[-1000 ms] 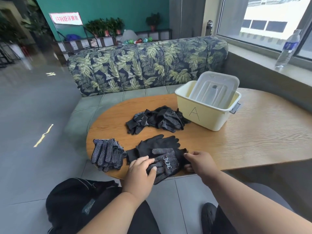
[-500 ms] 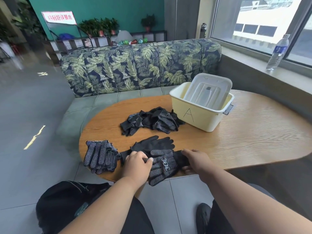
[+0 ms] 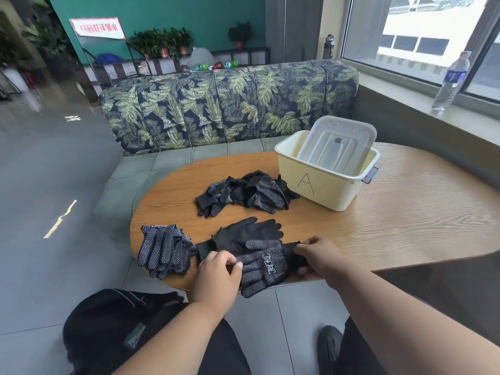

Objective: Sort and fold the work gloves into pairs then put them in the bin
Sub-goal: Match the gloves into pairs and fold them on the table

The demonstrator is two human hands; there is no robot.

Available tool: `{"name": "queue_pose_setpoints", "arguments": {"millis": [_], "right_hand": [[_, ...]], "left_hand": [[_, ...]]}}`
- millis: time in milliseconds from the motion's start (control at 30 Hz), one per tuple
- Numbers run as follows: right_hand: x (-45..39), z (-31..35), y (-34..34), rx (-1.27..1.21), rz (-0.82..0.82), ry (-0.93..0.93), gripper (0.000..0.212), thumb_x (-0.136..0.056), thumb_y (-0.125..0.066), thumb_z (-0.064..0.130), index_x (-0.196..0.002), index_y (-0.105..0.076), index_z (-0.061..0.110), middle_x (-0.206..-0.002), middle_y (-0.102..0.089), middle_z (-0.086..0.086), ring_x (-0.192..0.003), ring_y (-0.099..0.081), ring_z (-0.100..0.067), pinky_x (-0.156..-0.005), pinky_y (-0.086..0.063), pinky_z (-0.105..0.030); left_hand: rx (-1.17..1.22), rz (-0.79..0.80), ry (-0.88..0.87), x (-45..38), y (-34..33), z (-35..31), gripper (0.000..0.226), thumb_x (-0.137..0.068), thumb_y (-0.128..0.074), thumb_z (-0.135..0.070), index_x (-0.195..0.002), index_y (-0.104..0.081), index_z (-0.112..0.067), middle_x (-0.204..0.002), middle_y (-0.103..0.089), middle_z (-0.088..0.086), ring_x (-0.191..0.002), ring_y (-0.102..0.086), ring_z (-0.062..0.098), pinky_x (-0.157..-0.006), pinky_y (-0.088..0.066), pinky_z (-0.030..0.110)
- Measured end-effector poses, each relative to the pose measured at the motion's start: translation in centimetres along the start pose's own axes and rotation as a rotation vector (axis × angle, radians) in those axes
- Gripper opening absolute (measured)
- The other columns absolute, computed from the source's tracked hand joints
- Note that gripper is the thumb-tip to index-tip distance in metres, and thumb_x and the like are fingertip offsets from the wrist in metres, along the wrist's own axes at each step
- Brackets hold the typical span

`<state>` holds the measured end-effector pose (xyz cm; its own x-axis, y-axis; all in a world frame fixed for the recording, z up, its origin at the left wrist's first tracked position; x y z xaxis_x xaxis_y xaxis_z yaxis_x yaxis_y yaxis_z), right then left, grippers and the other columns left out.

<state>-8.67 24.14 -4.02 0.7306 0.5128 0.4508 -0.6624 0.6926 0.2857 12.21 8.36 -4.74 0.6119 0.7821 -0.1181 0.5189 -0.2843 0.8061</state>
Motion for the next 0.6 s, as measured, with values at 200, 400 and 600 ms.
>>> {"name": "queue_pose_setpoints", "arguments": {"millis": [200, 400, 600], "right_hand": [[-0.3, -0.3, -0.1, 0.027, 0.004, 0.012, 0.021, -0.093, -0.071, 0.014, -0.110, -0.060, 0.009, -0.093, -0.073, -0.013, -0.057, -0.070, -0.024, -0.058, -0.065, -0.042], [-0.4, -0.7, 0.1, -0.001, 0.007, 0.008, 0.023, -0.093, -0.071, 0.007, -0.112, -0.058, 0.009, -0.100, -0.070, -0.015, -0.060, -0.072, -0.027, -0.061, -0.066, -0.045], [-0.5, -0.9, 0.2, -0.040, 0.019, -0.002, 0.021, -0.094, -0.070, 0.005, -0.109, -0.057, 0.009, -0.103, -0.069, -0.016, -0.056, -0.072, -0.026, -0.054, -0.064, -0.040]], "left_hand": [[-0.049, 0.129, -0.011, 0.3, -0.4, 0.4, 0.025, -0.094, -0.059, -0.056, -0.099, -0.068, -0.032, -0.113, -0.053, -0.011, -0.113, -0.044, 0.015, -0.103, -0.039, 0.032], [-0.016, 0.214, 0.044, -0.9, 0.3, 0.1, 0.032, -0.095, -0.061, -0.052, -0.077, -0.060, -0.026, -0.102, -0.056, -0.009, -0.100, -0.054, 0.016, -0.089, -0.045, 0.034], [0.106, 0.228, 0.075, -1.7, 1.0, 0.4, 0.018, -0.089, -0.072, -0.041, -0.085, -0.060, -0.028, -0.098, -0.062, -0.008, -0.084, -0.059, 0.008, -0.073, -0.049, 0.030]]}}
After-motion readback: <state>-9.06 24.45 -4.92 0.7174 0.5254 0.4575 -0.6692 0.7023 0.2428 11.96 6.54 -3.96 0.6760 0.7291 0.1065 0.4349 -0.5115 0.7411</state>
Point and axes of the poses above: each hand's wrist, its own x-axis away from the middle knuckle, its own y-axis out of the back of the hand, z = x × y, the point moved 3 cm from there along -x, towards the middle knuckle
